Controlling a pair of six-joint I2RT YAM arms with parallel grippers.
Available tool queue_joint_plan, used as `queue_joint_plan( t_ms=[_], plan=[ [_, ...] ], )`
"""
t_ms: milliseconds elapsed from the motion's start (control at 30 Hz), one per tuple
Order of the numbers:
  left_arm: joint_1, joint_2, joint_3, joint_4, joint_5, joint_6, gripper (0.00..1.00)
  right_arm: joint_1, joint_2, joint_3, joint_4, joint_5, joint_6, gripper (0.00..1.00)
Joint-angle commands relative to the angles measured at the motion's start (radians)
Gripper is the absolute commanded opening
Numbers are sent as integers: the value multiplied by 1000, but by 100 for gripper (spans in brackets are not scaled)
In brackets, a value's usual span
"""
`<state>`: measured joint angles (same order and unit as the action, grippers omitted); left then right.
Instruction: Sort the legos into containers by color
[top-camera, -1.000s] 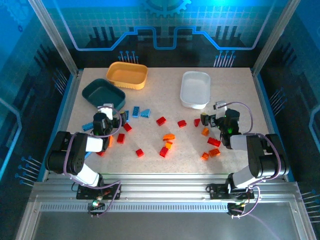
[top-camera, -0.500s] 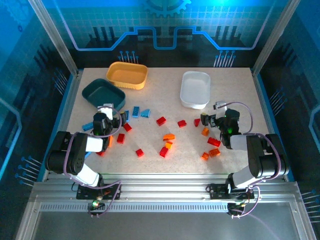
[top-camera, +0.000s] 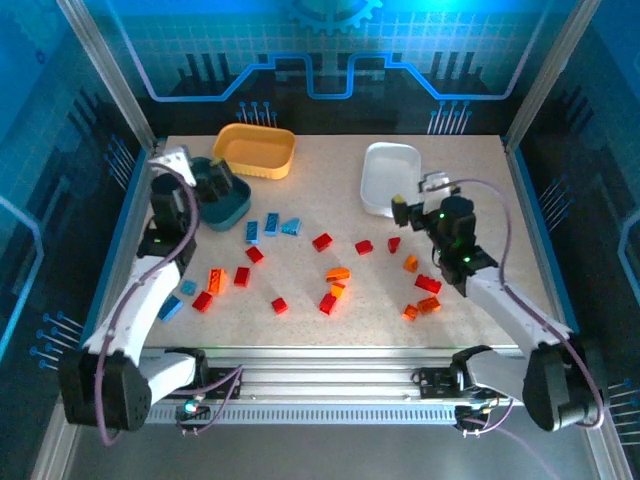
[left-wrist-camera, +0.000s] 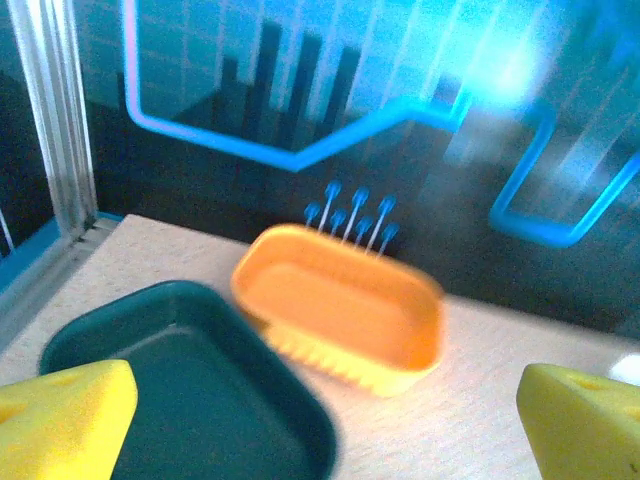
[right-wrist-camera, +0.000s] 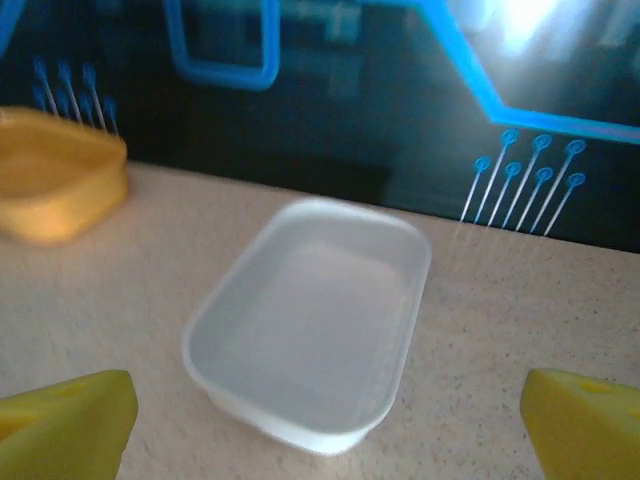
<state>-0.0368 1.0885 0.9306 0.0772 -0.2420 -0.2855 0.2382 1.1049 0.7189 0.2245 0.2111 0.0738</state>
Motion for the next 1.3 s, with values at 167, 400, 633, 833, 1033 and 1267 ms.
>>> queue_joint_plan(
  t_ms=[167,400,633,833,1033,1267],
  plan=[
    [49,-41,-105,-173,93,-575,90,-215,116,91,-379,-211,444,73],
    [37,324,276,-538,211,-625,85,-208,148,53,-355,-146,458,76],
    [32,665,561,-691,212,-679,94,-209,148,57,-369,-121,458,83],
    [28,874,749,-757,194,-650,93,-209,117,48,-372,-120,467,86],
    [31,1006,836,-697,187,-627,93,-209,88,25,-340,-139,474,88],
    [28,1128,969,-602,255,-560,97,-202,146,37,-317,-233,473,89]
  ],
)
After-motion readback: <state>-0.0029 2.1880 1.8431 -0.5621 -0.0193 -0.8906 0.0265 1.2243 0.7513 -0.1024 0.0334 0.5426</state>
